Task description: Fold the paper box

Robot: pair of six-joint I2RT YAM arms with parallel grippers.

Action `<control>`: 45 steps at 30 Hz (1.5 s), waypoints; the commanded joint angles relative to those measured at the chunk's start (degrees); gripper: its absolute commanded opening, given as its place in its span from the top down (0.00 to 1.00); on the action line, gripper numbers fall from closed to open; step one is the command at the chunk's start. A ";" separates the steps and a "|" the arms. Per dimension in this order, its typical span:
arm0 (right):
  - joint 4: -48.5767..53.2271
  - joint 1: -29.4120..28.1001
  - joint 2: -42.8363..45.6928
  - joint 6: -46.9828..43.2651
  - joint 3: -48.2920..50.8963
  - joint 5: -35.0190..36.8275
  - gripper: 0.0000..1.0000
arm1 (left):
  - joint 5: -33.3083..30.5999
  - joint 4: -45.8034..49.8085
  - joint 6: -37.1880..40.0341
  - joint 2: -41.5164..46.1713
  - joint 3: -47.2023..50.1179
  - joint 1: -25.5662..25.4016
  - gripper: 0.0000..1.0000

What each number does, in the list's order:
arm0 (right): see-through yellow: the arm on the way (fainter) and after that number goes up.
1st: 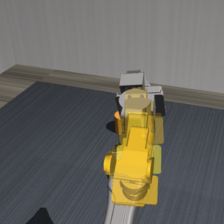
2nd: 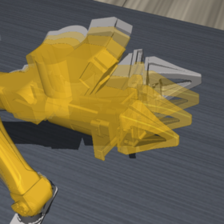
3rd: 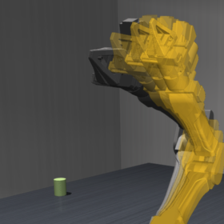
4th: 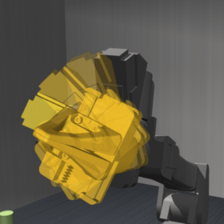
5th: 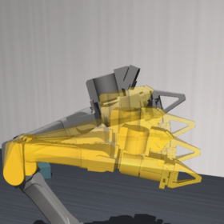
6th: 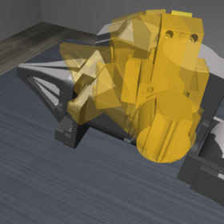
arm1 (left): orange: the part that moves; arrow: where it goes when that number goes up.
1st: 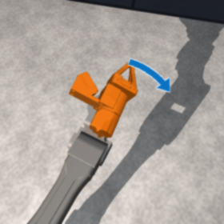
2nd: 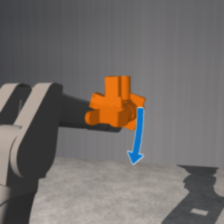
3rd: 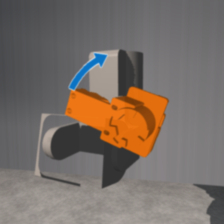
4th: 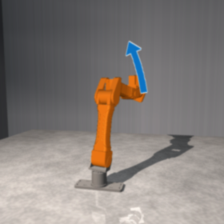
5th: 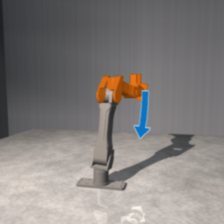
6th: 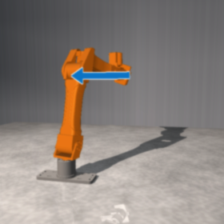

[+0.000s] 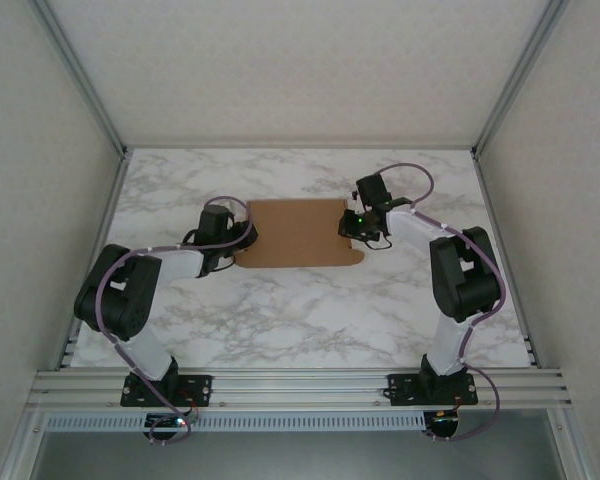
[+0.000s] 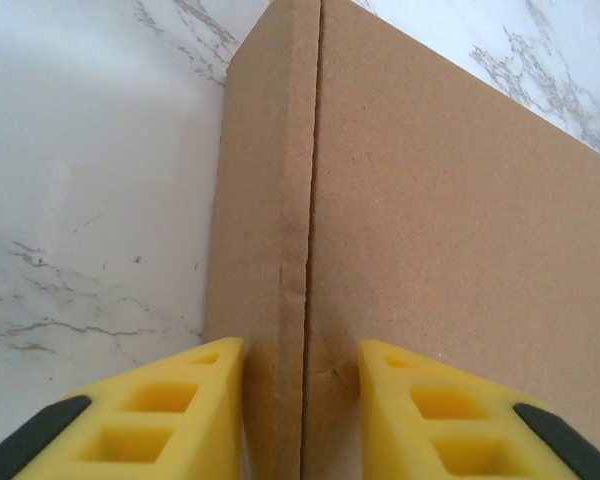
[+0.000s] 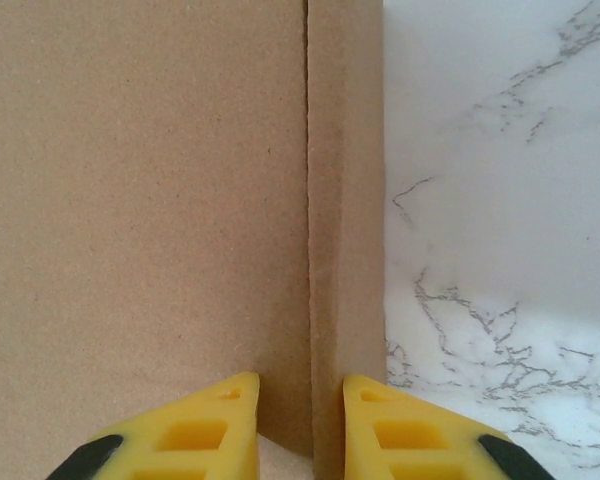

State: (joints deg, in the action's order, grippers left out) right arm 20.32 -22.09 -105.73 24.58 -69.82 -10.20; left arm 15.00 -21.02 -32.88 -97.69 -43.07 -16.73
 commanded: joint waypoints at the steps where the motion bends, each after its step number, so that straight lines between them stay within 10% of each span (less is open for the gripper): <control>1: 3.73 -0.23 -3.54 0.56 4.06 1.37 0.82 | -0.11 3.41 -0.56 -2.94 1.94 0.21 0.69; 45: 1.59 -2.81 18.49 2.92 19.48 -1.08 0.68 | -6.89 7.08 -6.48 17.73 12.04 -2.71 0.55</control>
State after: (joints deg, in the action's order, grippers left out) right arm 16.21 -24.80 -88.60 28.01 -49.80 -13.10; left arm 10.68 -17.17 -39.40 -82.13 -29.65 -19.09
